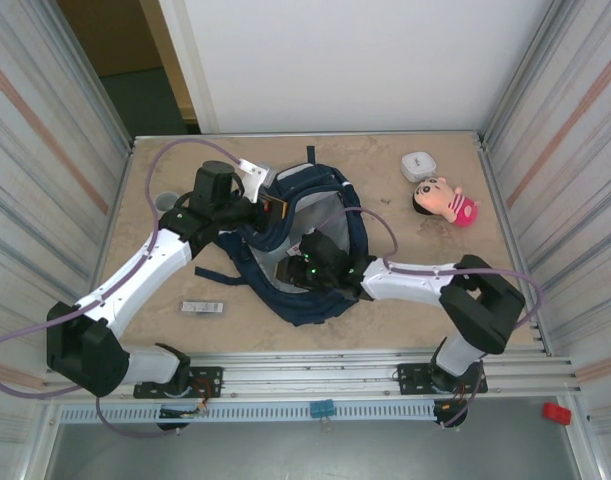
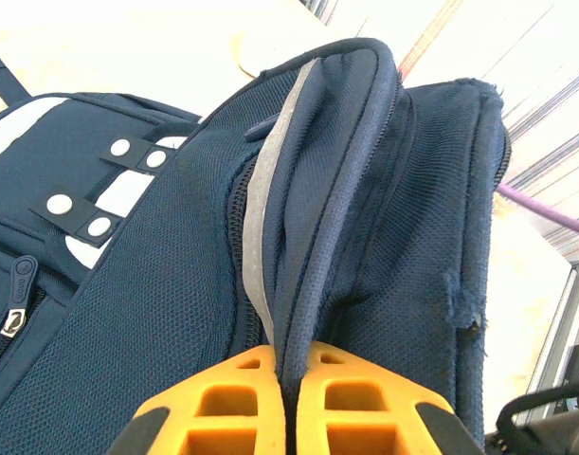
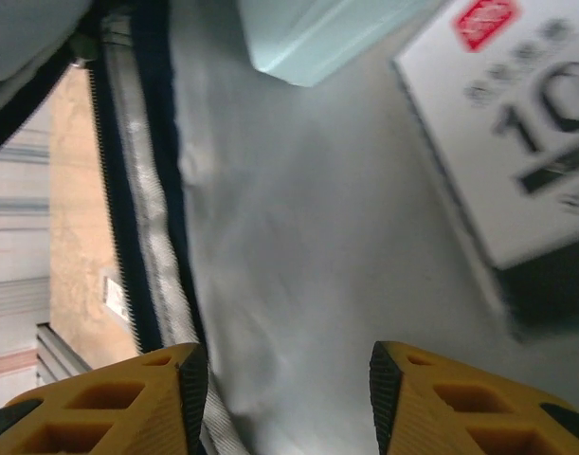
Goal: Pack books, pencil case, and school supplies into a backpack
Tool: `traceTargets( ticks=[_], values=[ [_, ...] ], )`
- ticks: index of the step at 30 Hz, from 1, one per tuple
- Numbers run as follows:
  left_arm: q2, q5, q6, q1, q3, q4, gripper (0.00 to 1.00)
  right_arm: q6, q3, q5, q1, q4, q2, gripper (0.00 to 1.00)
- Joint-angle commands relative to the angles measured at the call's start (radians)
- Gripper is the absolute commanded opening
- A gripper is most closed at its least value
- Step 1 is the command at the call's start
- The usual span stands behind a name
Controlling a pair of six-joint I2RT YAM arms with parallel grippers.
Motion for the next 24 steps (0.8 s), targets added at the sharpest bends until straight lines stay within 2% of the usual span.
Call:
traceTargets(
  ticks=[1,7,14,20,24],
  values=[
    [-0.063,0.022,0.009,0.003,0.038,0.123,0.00,0.036,0.046,0.035,-0.014,0.050,0.055,0.49],
    [-0.065,0.029,0.015,0.003,0.046,0.112,0.00,-0.001,0.128,0.105,-0.067,-0.015,0.139,0.47],
    [-0.071,0.014,0.030,0.003,0.045,0.098,0.00,-0.071,0.164,0.214,-0.135,-0.092,0.111,0.46],
    [-0.065,0.014,0.020,0.003,0.037,0.107,0.00,-0.103,0.164,0.168,-0.225,-0.059,0.127,0.49],
    [-0.066,0.000,0.025,0.003,0.030,0.109,0.00,-0.127,0.129,0.160,-0.226,-0.058,0.061,0.52]
  ],
)
